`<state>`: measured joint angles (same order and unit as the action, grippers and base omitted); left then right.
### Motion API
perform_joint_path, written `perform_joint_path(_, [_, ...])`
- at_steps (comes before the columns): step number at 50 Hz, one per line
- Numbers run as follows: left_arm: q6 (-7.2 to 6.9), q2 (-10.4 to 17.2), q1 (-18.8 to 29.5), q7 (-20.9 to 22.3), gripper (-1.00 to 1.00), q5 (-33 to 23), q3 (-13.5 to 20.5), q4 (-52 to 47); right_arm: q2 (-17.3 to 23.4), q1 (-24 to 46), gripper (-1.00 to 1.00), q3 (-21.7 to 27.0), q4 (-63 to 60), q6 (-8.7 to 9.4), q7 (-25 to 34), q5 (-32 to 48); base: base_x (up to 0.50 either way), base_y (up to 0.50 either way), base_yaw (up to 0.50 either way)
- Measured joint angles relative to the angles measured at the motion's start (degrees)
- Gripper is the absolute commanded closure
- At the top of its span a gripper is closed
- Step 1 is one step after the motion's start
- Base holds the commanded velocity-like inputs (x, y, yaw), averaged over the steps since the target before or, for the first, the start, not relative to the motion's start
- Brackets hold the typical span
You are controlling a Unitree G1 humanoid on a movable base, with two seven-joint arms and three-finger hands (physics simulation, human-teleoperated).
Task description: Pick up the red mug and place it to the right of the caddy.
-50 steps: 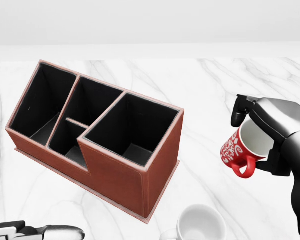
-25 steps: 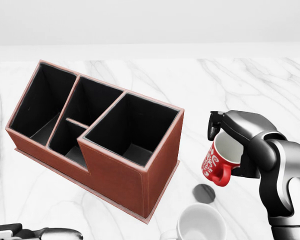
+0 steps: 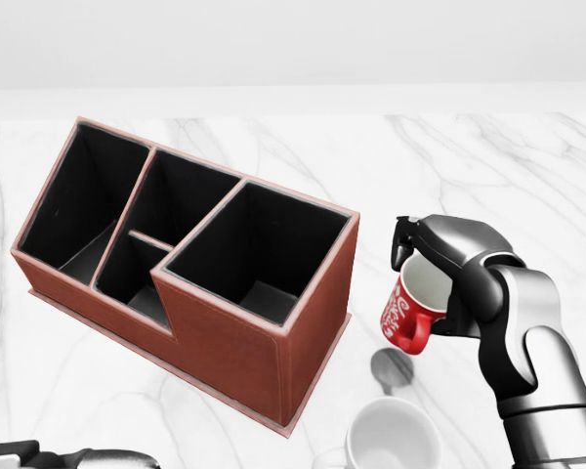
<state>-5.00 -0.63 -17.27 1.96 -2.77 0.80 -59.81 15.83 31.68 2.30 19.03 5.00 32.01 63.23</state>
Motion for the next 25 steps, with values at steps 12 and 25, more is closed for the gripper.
perform_joint_path(12, [0.0, 0.0, 0.1, 0.1, -1.0, 0.1, 0.2, -0.1, -0.7, 1.9, 1.0, -1.2, 6.0, 0.0, -4.8, -0.4, 0.0, 0.0, 0.0])
perform_joint_path(25, [0.0, -0.1, 0.0, 0.2, -1.0, 0.3, 0.3, -0.2, -1.1, 4.2, 1.0, -2.3, 13.5, 0.0, -10.0, -0.5, 0.0, 0.0, 0.0])
